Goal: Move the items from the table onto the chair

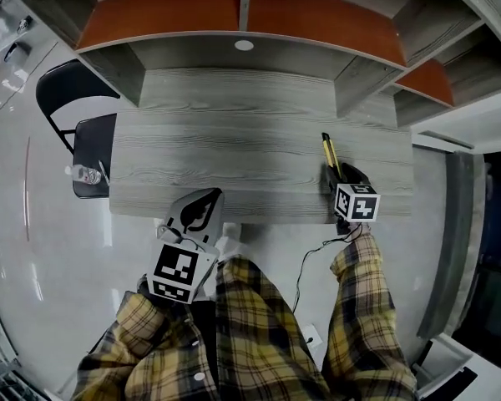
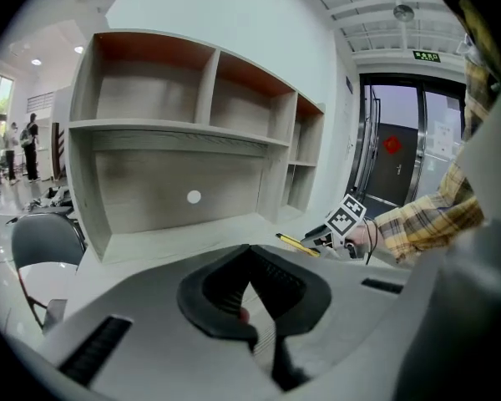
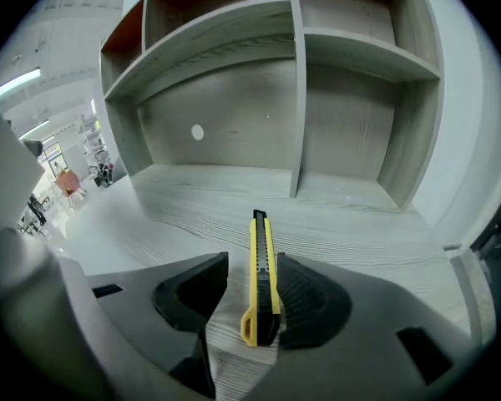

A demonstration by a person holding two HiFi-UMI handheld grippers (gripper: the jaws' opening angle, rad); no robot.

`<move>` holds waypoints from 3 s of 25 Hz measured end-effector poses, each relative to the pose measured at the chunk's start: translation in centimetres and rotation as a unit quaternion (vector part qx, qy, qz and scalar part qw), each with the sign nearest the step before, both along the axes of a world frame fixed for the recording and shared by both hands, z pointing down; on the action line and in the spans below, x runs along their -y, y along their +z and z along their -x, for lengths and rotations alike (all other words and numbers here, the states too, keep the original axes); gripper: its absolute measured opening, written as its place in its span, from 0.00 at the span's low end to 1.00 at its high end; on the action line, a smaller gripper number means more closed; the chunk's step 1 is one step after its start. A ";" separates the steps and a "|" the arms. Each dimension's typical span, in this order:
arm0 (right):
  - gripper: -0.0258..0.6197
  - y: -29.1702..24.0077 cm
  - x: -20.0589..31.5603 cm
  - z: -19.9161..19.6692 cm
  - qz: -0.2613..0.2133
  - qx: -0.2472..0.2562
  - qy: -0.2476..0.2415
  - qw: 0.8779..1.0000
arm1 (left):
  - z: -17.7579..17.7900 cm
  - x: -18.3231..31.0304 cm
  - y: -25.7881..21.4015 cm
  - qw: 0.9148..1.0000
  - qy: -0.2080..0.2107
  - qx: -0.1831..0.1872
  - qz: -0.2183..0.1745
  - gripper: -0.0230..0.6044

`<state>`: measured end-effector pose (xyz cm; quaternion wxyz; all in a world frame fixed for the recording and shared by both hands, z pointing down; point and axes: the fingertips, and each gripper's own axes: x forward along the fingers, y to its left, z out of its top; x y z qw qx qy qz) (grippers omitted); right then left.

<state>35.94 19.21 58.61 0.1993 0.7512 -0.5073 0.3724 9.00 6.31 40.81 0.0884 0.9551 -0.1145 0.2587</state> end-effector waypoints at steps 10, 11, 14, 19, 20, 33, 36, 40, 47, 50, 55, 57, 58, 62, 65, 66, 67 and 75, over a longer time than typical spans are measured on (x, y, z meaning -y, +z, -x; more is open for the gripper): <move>0.30 3.0 -0.2 -1.1 0.032 -0.007 -0.002 0.999 | 1.3 0.5 0.7 0.999 -0.027 0.015 -0.006 0.04; 0.30 3.0 -0.1 -1.0 0.032 -0.010 -0.004 0.999 | 1.4 0.5 0.7 0.999 -0.029 0.015 -0.006 0.04; 0.25 3.0 0.1 -0.8 0.030 -0.007 0.000 1.000 | 1.6 0.7 0.6 0.999 -0.036 0.012 -0.006 0.04; 0.24 3.0 -0.1 -0.9 0.030 0.010 0.027 0.999 | 2.2 1.2 0.3 0.999 -0.046 0.007 -0.008 0.04; 0.24 2.9 -0.1 -0.8 0.029 0.014 0.032 0.999 | 2.3 1.4 0.2 0.999 -0.049 0.005 -0.009 0.04; 0.24 -3.9 6.8 10.6 -0.052 0.056 0.005 0.997 | 8.5 7.3 -1.8 0.994 -0.100 -0.037 -0.013 0.04; 0.24 -5.8 11.0 16.4 -0.075 0.068 -0.020 0.995 | 12.4 10.1 -1.6 0.992 -0.118 -0.044 -0.005 0.04; 0.24 -8.7 17.6 26.3 -0.096 0.078 -0.070 0.990 | 19.5 14.9 -1.6 0.988 -0.147 -0.043 0.005 0.04; 0.24 -10.3 29.7 46.3 -0.113 0.125 -0.173 0.970 | 33.5 23.7 -1.0 0.977 -0.210 -0.029 0.011 0.04; 0.24 -9.2 35.0 54.6 -0.129 0.146 -0.195 0.961 | 38.9 27.0 0.7 0.974 -0.224 -0.020 0.008 0.04; 0.24 -6.7 42.3 63.2 -0.155 0.161 -0.175 0.959 | 44.9 30.9 4.5 0.973 -0.231 -0.010 0.023 0.04; 0.24 -5.0 44.2 64.6 -0.156 0.158 -0.154 0.963 | 45.9 31.6 6.0 0.974 -0.226 -0.006 0.032 0.04; 0.24 -4.0 45.0 65.0 -0.154 0.157 -0.143 0.965 | 46.3 31.9 6.9 0.974 -0.222 -0.003 0.037 0.04; 0.24 2.0 47.4 65.1 -0.130 0.158 -0.106 0.973 | 47.0 33.0 11.0 0.977 -0.208 0.006 0.050 0.04; 0.24 7.8 48.3 64.3 -0.097 0.151 -0.093 0.979 | 47.1 33.3 14.3 0.976 -0.207 0.011 0.064 0.04; 0.24 9.8 48.5 64.1 -0.085 0.145 -0.088 0.982 | 47.2 33.4 15.4 0.976 -0.205 0.014 0.068 0.04; 0.24 11.7 48.7 63.8 -0.073 0.138 -0.085 0.984 | 47.3 33.4 16.5 0.976 -0.203 0.017 0.074 0.04; 0.24 24.4 49.5 62.3 0.012 0.095 -0.076 0.992 | 48.3 33.5 23.9 0.969 -0.211 0.038 0.121 0.04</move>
